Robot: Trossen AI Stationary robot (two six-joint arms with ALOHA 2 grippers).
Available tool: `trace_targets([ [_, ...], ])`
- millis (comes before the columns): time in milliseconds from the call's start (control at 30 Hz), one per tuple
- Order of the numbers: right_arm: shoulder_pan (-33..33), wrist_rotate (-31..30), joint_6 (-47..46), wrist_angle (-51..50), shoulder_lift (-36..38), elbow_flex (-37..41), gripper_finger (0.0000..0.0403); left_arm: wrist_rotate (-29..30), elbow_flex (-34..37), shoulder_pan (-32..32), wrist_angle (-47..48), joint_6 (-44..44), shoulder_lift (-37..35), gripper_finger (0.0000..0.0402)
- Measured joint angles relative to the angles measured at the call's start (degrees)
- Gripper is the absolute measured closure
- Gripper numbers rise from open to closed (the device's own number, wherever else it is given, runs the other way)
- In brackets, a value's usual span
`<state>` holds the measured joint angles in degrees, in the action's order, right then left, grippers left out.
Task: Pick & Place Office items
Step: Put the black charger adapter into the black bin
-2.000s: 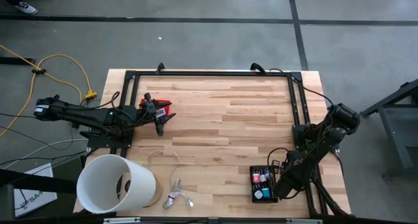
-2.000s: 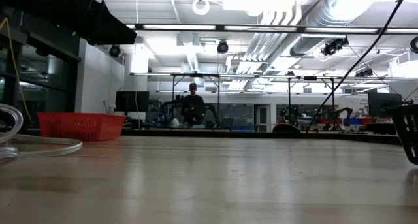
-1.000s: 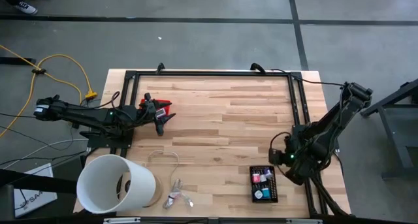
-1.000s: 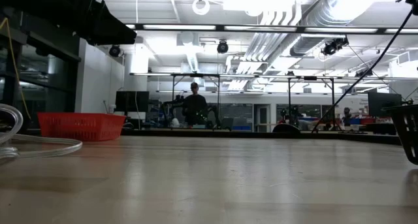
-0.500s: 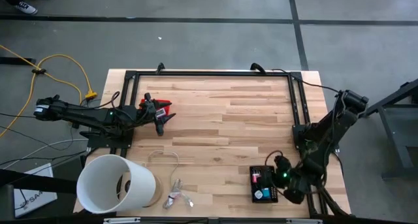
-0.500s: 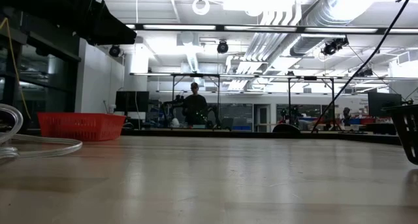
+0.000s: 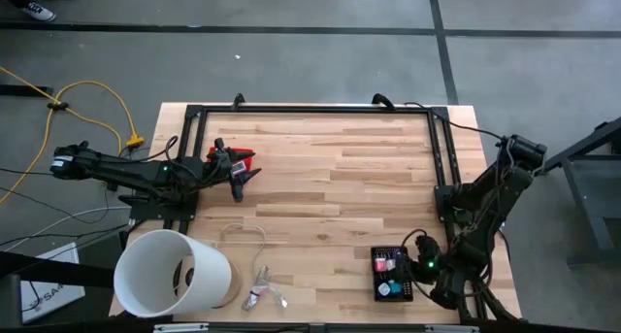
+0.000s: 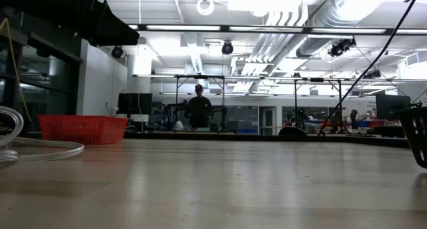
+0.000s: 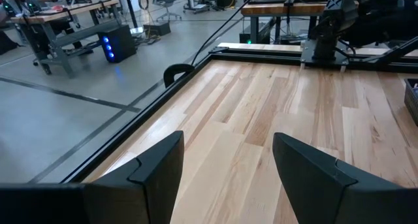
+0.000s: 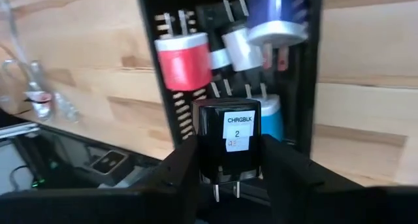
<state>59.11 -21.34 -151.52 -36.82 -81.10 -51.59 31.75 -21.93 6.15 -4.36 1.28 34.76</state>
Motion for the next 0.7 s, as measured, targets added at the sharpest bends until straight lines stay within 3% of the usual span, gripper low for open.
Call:
trace_targets([
  [300, -1.9, 5.0, 0.5, 1.8, -3.8, 0.0, 0.0275, 0.0, 0.0, 0.0, 0.0, 0.0, 0.0, 0.0175],
  [700, -2.1, 6.2, 1.1, 3.2, -5.6, 0.0, 0.0272, 0.0, 0.0, 0.0, 0.0, 0.0, 0.0, 0.0175],
])
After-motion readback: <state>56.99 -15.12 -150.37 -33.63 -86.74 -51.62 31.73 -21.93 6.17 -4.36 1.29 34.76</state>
